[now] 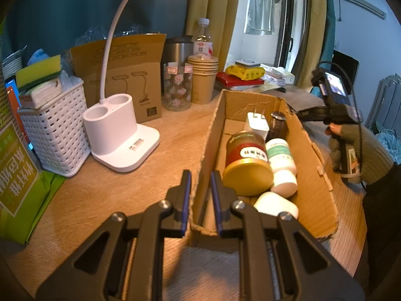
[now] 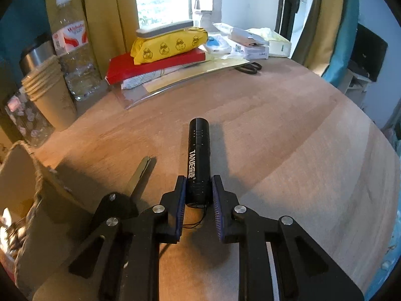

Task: Organize rigid objects
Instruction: 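Lift the flashlight with the right gripper and carry it over the box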

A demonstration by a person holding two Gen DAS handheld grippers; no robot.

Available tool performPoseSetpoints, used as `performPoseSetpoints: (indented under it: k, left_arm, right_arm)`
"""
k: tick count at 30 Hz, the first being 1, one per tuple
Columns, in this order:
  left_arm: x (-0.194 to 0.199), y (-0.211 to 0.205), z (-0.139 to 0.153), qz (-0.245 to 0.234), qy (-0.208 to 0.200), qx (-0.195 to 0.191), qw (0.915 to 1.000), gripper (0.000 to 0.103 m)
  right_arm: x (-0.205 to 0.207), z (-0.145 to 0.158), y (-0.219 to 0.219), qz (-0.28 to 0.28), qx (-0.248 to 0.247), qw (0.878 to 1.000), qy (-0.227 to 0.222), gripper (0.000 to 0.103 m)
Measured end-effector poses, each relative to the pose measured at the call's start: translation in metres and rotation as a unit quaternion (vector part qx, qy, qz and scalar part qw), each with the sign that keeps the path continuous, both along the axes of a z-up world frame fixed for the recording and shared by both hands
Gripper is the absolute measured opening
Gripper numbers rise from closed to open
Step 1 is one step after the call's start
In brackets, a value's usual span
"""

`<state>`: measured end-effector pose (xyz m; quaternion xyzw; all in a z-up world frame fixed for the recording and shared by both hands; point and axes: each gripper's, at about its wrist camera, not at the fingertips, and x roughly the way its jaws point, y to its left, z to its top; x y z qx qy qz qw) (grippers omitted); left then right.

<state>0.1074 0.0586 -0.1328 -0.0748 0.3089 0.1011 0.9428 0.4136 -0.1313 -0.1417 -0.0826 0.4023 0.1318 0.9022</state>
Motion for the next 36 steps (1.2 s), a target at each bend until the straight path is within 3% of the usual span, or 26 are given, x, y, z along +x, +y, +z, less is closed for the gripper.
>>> performPoseSetpoints:
  k: [12,24,36]
  left_arm:
    - [0.0,0.0,0.0,0.0,0.0,0.0,1.0,0.017]
    - [0.0,0.0,0.0,0.0,0.0,0.002,1.0,0.017]
    - [-0.001,0.0,0.0,0.0,-0.001,0.003,1.0,0.017]
  right_arm:
    - [-0.07,0.06,-0.017,0.015,0.057,0.995,-0.08,0.021]
    - [-0.125,0.097,-0.001,0.057,0.069,0.987,-0.131,0.021]
    - [-0.182,0.136,0.034,0.132,0.084,0.971,-0.179,0.021]
